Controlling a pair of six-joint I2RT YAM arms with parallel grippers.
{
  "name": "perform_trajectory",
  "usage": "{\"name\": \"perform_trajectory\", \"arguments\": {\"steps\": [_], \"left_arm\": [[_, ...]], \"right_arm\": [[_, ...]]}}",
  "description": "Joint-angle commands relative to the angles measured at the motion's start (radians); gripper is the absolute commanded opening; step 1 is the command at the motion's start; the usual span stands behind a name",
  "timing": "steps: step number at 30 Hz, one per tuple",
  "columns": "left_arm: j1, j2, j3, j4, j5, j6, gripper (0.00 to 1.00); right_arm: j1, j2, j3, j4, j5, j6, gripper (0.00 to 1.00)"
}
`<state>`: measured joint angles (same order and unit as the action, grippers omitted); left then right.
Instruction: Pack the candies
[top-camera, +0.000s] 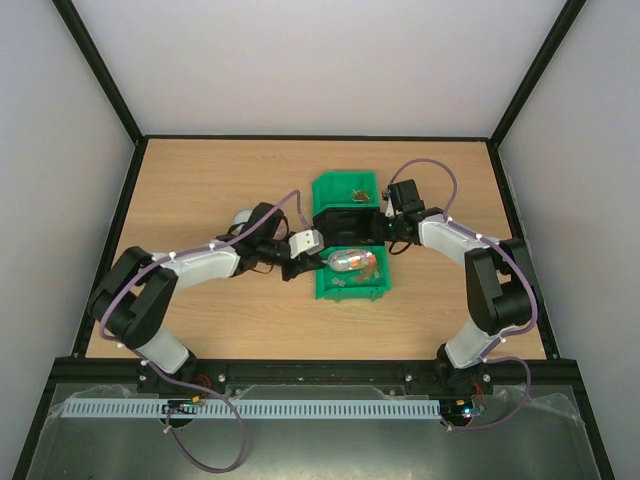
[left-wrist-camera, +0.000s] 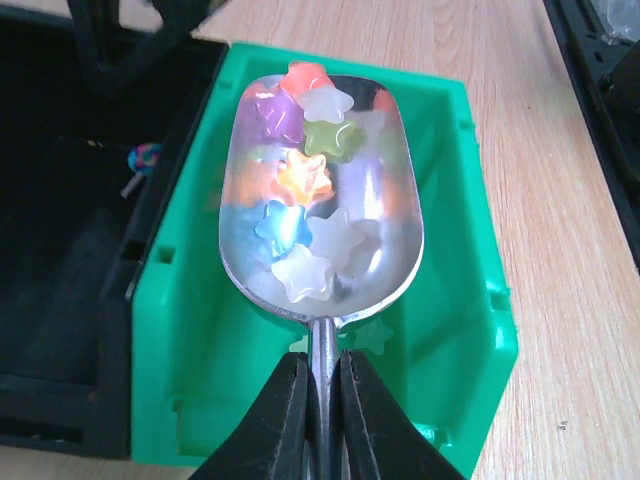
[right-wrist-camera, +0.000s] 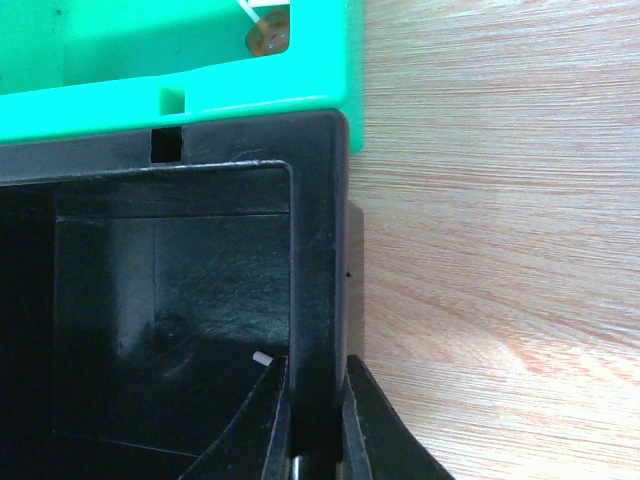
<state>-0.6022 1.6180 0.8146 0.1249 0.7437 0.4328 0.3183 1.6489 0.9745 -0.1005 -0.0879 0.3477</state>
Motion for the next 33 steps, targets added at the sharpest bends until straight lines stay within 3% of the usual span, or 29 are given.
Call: {"name": "perform_trajectory", "arguments": {"steps": [1,9,17,27,33], "left_arm": [[0.027,-0.1,-0.015,-0.005,0.034,0.014,0.02],[0.14,-0.266,-0.026,-0.21,0.013,0.048,0.02],[0.327,-0.383,-0.015,-0.432,0.009,0.152,0.02],[0.592,-0.37,0.063,-0.642,0.027,0.302,0.02],[0.636,-0.302,0.138,-0.687,-0.025,0.321,0.02]], "right_arm": [[-0.001,-0.019,-0.019,-0.036,-0.008,-0.019,0.01],[0.0,-0.012,-0.002,-0.034,0.008,-0.032,0.02],[-0.001,-0.006,0.011,-0.035,0.01,-0.061,0.01],[-0.001,-0.005,0.014,-0.038,0.007,-0.073,0.01],[-0.001,-0.002,0.022,-0.045,0.009,-0.073,0.01]]}}
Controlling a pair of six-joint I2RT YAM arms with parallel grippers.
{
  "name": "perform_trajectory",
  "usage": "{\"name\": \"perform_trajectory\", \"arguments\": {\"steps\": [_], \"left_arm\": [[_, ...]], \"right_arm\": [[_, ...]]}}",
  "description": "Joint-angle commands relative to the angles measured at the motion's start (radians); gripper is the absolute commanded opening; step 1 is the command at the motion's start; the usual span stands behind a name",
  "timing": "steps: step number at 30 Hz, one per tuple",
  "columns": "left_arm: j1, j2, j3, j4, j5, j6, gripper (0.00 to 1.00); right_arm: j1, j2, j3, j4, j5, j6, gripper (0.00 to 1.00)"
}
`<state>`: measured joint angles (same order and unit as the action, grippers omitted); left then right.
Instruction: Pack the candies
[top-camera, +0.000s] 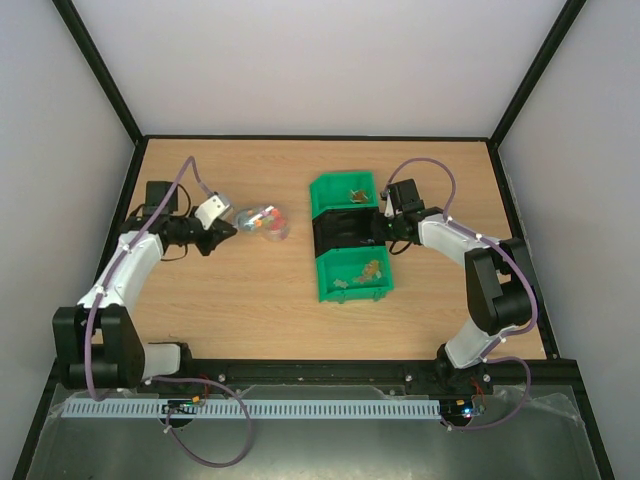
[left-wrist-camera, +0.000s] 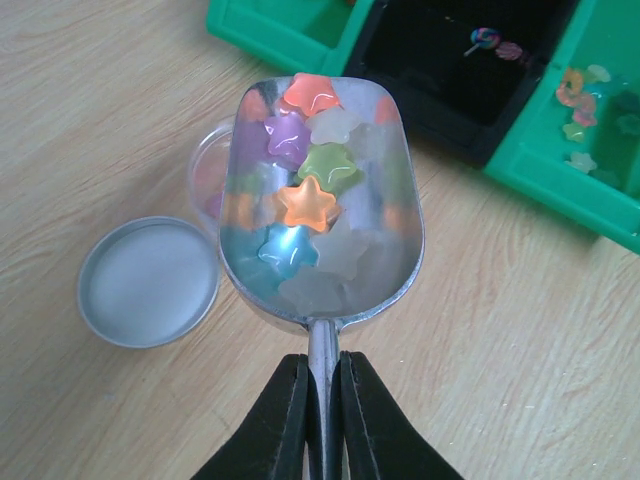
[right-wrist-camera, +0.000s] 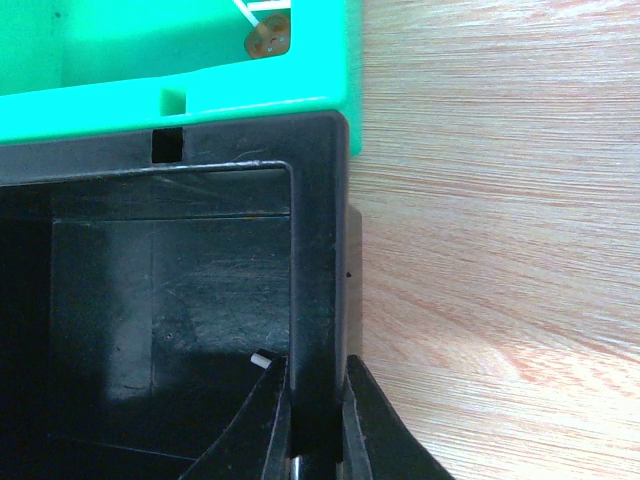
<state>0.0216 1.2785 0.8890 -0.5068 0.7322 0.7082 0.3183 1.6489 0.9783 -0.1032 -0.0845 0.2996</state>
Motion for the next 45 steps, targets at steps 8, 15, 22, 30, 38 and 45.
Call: {"name": "perform_trajectory", "arguments": {"steps": [8,15,22,30,38,45], "left_arm": [[0.012,0.107,0.124,-0.114,-0.079,0.102,0.02],[0.001,0.18,0.183,-0.135,-0.167,0.084,0.02],[-0.031,0.216,0.234,-0.184,-0.238,0.1,0.02],[-0.057,0.239,0.275,-0.222,-0.297,0.12,0.03],[-0.118,0.242,0.313,-0.268,-0.38,0.131,0.02],[-0.157,0.224,0.316,-0.29,-0.441,0.142,0.02]], "right_arm": [[-0.008,-0.006,0.032,-0.05,0.019,-0.049,0.01],[-0.011,0.005,0.034,-0.047,0.008,-0.022,0.01],[-0.014,0.011,0.036,-0.043,0.014,-0.03,0.01],[-0.017,0.019,0.04,-0.039,0.009,-0.021,0.01],[-0.021,0.02,0.042,-0.042,0.016,-0.018,0.01],[-0.021,0.022,0.047,-0.046,0.018,0.001,0.01]]}}
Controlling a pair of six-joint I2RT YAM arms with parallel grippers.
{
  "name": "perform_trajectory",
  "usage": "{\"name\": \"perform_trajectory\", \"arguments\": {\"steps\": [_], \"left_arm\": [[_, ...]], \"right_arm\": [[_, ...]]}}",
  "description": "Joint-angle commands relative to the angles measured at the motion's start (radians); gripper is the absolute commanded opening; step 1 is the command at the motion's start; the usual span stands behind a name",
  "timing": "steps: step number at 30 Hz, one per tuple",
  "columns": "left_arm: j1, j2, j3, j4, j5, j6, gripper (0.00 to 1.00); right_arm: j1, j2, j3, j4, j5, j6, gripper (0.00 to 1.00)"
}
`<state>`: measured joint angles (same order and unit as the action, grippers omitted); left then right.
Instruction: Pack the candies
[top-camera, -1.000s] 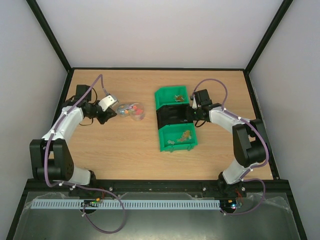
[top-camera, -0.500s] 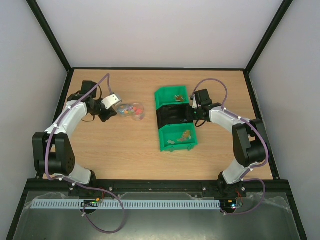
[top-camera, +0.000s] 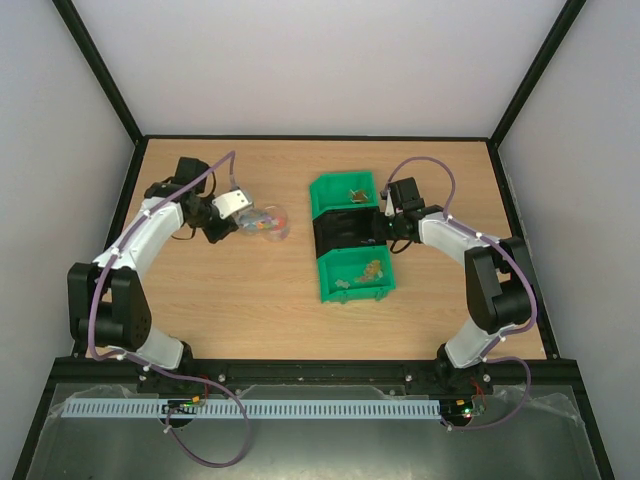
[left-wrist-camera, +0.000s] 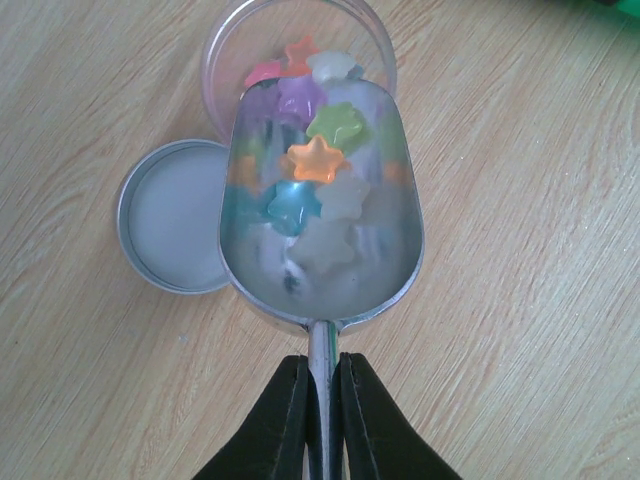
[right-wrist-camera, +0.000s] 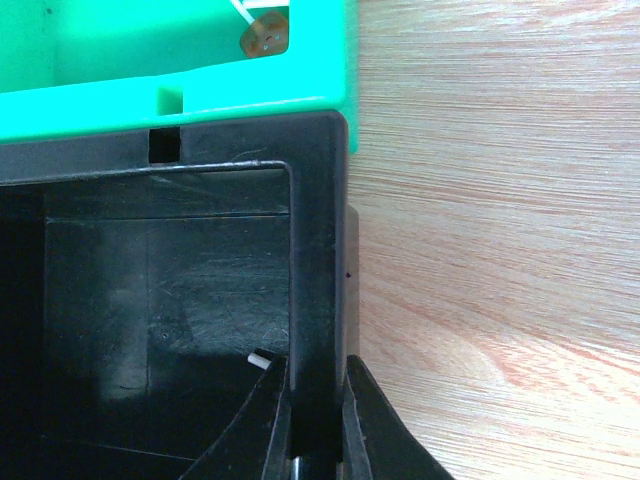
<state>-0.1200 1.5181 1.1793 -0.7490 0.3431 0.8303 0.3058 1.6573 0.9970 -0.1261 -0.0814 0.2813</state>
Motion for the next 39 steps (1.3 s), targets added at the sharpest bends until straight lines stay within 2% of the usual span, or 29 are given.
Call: {"name": "perform_trajectory", "arguments": {"steps": [1,18,26,29,32,39], "left_arm": [[-0.018,-0.016,0.028,-0.052,-0.059,0.023,0.02],[-0.027,-0.033,0.094,-0.101,-0.1,0.041,0.02],[-0.021,-0.113,0.106,-0.138,0.075,0.057,0.02],[-0.08,-0.135,0.119,-0.164,0.111,0.039,0.02],[-0.186,-0.155,0.109,-0.18,0.124,0.009,0.02],[-0.412,-0.15,0.049,-0.14,0.092,-0.158,0.02]], "right_arm": [[-0.01,0.014,0.028,-0.024,0.015,0.021,0.01],[-0.008,0.007,0.019,-0.015,0.006,0.051,0.01],[-0.008,-0.004,-0.001,0.002,0.004,0.079,0.01],[-0.004,-0.02,-0.023,0.016,0.008,0.096,0.01],[0.006,-0.026,-0.034,0.023,0.021,0.107,0.01],[0.018,-0.035,-0.037,0.033,0.051,0.119,0.01]]}}
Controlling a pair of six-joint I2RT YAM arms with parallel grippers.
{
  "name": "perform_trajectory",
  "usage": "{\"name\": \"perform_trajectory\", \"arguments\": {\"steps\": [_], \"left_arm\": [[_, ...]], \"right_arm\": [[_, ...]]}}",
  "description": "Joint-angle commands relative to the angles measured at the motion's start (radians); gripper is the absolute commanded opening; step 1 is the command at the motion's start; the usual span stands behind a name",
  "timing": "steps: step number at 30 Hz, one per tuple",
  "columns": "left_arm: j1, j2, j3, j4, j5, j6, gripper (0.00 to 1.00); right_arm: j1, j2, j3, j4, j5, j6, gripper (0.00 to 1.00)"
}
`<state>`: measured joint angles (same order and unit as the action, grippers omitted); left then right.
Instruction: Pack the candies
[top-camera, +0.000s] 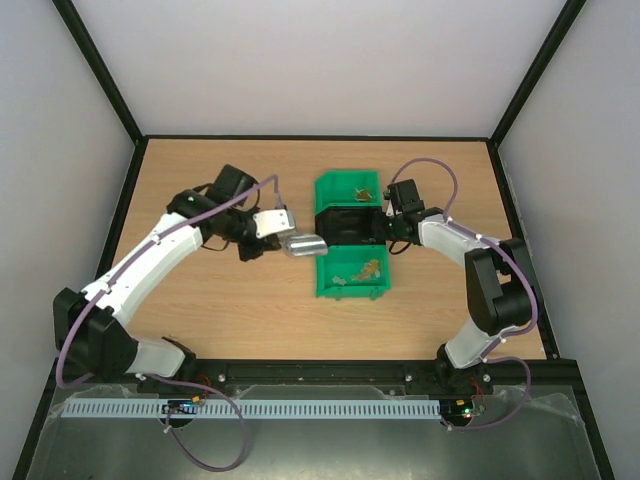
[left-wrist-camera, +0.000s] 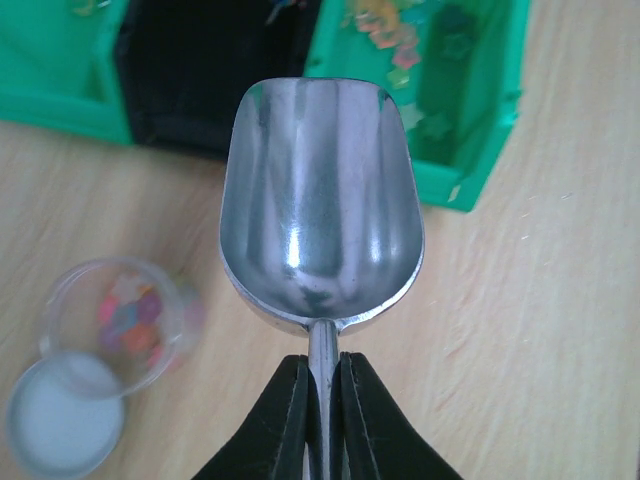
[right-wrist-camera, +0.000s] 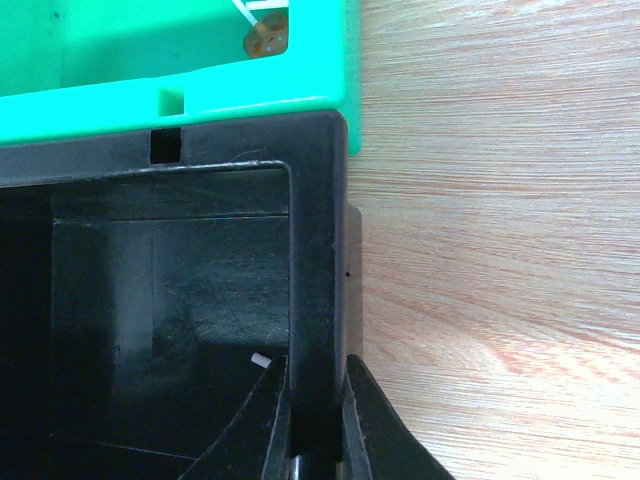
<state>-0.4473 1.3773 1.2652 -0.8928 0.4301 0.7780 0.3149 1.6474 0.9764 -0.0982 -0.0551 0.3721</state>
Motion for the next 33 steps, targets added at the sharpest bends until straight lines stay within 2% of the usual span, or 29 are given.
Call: {"name": "perform_trajectory", "arguments": {"steps": [1,5,8,15,22,33], "left_arm": [[-0.122,-0.006,-0.054,0.03,-0.028,-0.132,0.02],[-0.235,0.064,-0.064,0.097,-0.137,-0.206,0.02],[-0.247,0.138,-0.023,0.111,-0.174,-0.253,0.02],[-0.3,0.272,0.035,0.111,-0.26,-0.215,0.02],[-0.333,0.373,0.063,0.104,-0.276,-0.166,0.02],[-0.371,0.565,0.152,0.121,-0.3,-0.188,0.02]], "right_arm": [[0.01,-0.025,-0.015,0.004,0.028,0.029,0.01],[0.014,-0.026,-0.019,0.002,0.032,0.033,0.01],[0.02,-0.03,-0.021,0.001,0.035,0.033,0.01],[0.034,-0.025,-0.014,-0.003,0.056,0.04,0.01],[0.036,-0.027,-0.016,-0.01,0.084,0.048,0.01],[0.045,-0.024,-0.019,-0.021,0.109,0.068,0.01]]}}
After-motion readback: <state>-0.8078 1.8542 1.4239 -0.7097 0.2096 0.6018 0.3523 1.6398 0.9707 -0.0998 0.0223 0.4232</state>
